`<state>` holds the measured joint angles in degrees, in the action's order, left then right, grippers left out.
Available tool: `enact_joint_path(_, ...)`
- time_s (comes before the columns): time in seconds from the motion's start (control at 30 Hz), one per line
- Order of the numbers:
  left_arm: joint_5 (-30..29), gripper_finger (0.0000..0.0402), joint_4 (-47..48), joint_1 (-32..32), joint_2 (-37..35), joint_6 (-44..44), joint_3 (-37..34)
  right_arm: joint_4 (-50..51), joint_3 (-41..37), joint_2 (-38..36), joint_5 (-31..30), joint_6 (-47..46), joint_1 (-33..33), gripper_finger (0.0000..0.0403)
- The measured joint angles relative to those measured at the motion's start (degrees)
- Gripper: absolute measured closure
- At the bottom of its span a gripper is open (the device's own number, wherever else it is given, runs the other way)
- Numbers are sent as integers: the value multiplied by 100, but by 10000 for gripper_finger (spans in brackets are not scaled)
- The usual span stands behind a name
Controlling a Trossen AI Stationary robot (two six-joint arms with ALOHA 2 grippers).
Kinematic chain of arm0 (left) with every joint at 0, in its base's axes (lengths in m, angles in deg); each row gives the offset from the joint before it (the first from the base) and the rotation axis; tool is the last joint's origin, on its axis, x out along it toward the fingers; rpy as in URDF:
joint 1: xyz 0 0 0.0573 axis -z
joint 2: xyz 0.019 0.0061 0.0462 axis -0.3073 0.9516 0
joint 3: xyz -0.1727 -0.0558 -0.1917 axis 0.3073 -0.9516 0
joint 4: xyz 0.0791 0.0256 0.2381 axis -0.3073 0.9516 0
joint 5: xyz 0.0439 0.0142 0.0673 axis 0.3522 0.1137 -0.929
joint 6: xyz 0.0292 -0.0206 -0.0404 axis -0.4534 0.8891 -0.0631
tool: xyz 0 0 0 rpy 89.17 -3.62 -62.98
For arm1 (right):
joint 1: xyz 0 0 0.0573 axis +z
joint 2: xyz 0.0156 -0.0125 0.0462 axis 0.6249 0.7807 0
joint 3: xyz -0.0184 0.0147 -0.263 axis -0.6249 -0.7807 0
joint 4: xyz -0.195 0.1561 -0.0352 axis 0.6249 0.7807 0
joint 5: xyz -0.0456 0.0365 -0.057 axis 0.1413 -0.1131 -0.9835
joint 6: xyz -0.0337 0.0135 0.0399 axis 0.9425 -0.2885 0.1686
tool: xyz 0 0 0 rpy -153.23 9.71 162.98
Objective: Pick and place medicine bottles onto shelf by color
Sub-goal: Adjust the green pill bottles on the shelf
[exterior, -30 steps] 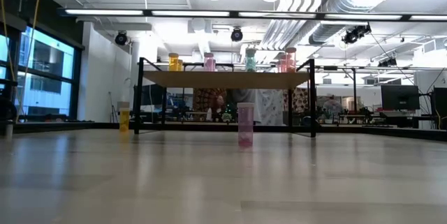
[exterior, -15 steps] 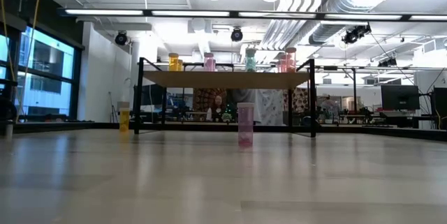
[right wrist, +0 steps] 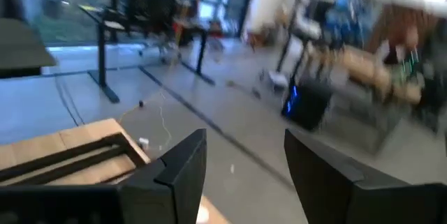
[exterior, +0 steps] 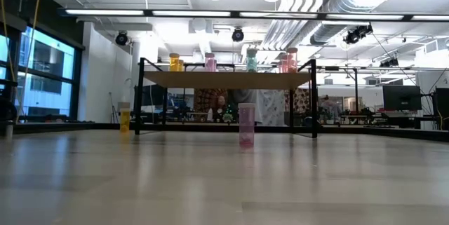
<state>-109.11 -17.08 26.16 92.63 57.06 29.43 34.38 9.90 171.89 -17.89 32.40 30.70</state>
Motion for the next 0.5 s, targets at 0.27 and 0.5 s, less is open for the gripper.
enact_joint_path(0.27, -1, 177, 1, 1, 0, 0, 0, 1495, 115, 4, 55, -1901, -647, 217)
enact_joint_path(0.5, 0, 177, 4, 0, 1, 0, 0, 2139, 106, 356, 184, -2762, -820, 217)
